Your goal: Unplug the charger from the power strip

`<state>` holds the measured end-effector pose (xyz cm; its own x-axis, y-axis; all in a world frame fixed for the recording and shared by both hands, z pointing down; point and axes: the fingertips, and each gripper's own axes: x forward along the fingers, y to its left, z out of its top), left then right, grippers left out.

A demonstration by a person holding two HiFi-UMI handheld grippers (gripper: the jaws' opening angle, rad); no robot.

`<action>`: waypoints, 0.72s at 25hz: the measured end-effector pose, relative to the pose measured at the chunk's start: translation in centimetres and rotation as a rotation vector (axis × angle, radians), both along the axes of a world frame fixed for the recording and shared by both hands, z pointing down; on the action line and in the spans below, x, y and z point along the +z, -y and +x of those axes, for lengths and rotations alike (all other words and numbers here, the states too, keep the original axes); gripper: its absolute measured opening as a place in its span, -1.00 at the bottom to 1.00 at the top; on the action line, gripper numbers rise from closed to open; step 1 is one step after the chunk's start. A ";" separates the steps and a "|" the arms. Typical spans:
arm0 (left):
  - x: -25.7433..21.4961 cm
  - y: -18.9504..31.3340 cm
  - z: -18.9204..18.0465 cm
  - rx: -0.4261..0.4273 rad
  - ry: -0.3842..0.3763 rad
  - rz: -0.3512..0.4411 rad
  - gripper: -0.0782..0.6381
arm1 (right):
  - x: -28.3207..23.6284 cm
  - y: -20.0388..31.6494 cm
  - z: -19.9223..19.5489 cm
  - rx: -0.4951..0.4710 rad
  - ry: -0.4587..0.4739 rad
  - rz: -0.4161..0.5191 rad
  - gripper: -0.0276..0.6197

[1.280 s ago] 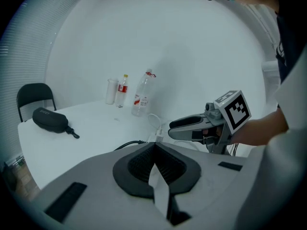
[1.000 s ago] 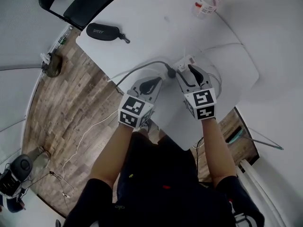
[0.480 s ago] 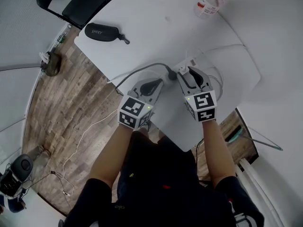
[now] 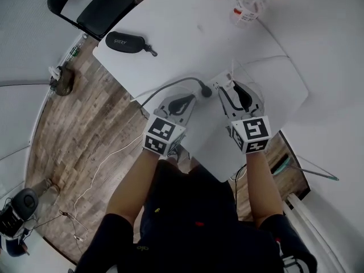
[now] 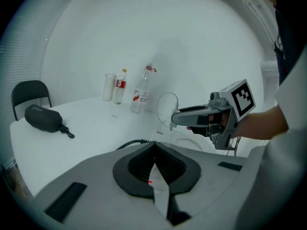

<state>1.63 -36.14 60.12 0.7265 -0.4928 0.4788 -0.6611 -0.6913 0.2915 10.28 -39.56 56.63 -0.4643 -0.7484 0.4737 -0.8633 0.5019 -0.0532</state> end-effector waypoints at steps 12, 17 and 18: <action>-14.6 -2.4 -4.2 -0.086 -0.111 0.161 -0.73 | -12.2 -4.7 3.0 0.152 0.255 0.077 -0.39; -20.3 -4.7 -5.5 -0.091 -0.137 0.250 -0.73 | -16.8 -8.0 4.4 0.207 0.330 0.127 -0.39; -21.4 -5.1 -5.8 -0.087 -0.142 0.271 -0.73 | -17.7 -8.6 4.5 0.209 0.323 0.150 -0.39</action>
<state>-4.19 -31.02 38.75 0.7262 -0.6517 0.2190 -0.6871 -0.6991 0.1980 14.77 -30.96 38.94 -0.4017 -0.8920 0.2073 -0.8985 0.3402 -0.2775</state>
